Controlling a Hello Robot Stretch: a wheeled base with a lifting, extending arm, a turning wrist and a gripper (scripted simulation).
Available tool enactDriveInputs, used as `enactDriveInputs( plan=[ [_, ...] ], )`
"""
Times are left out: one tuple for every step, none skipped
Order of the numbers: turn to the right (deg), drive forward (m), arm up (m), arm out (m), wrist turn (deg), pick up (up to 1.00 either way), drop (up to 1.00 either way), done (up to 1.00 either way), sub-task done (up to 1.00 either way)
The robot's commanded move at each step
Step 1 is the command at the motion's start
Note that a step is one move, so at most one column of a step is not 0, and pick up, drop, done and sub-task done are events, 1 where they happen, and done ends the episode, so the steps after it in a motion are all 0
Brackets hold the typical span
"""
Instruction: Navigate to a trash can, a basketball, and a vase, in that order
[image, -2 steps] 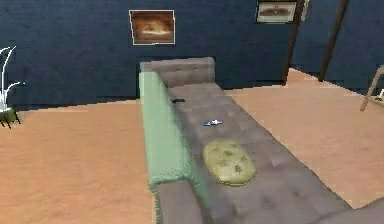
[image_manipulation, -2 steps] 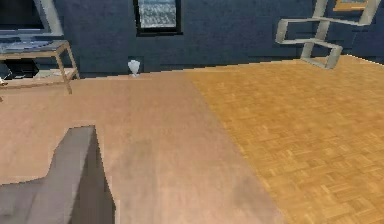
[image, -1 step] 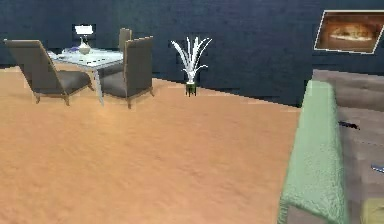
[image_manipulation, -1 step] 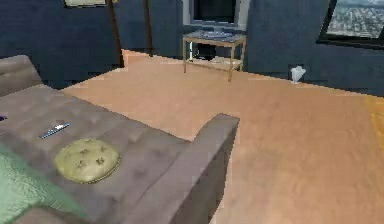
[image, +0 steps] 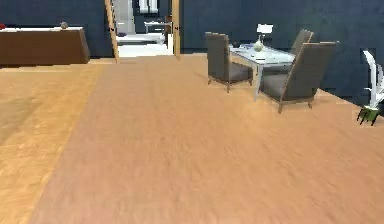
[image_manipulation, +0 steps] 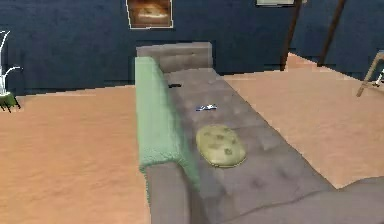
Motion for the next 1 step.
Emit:
enactDriveInputs(
  plan=[
    [-39.0,0.0,0.0,0.0,0.0,0.0,0.0,0.0,0.0]
  ],
)
